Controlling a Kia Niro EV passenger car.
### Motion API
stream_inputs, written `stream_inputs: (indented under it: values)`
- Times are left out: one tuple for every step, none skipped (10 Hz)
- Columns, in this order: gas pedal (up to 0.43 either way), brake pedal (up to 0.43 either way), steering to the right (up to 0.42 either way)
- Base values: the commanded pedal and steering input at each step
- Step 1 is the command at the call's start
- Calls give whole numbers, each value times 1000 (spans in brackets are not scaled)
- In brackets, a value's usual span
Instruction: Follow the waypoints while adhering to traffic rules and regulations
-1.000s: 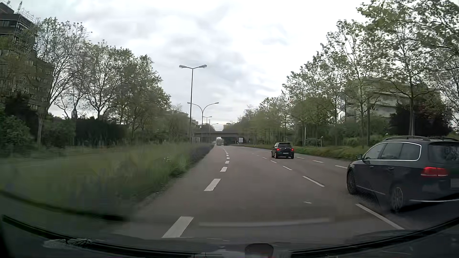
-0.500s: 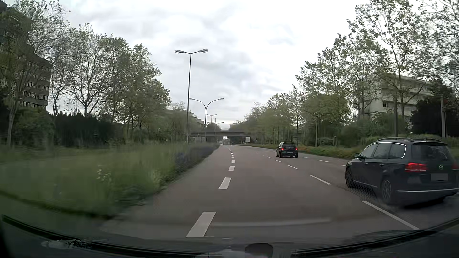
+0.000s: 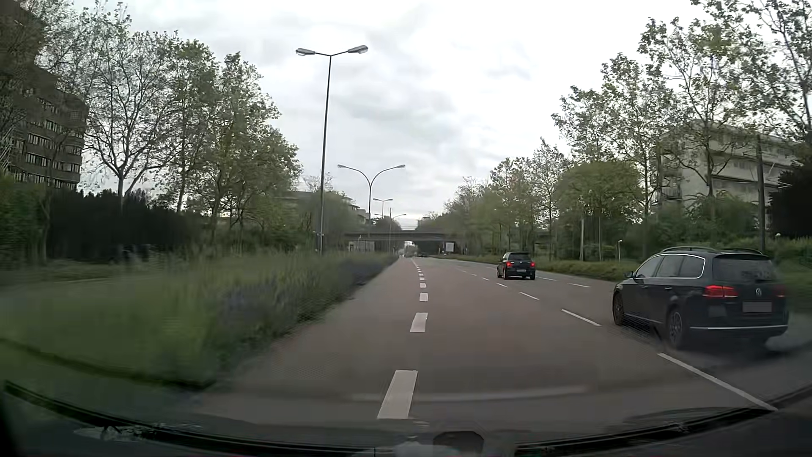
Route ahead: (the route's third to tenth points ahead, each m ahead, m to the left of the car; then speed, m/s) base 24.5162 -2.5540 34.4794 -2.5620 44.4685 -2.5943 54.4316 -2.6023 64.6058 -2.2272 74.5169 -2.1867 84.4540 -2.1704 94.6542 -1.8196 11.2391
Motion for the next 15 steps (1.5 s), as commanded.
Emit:
stream_inputs:
  values:
    - [67, 0, -15]
    - [67, 0, -15]
    - [67, 0, -13]
    - [67, 0, -12]
    - [67, 0, -11]
    - [67, 0, -9]
    - [67, 0, -8]
    - [59, 0, -8]
    - [59, 0, -6]
    - [28, 0, -6]
    - [28, 0, -6]
    - [28, 0, -4]
    - [28, 0, -2]
    - [28, 0, 3]
    - [28, 0, 5]
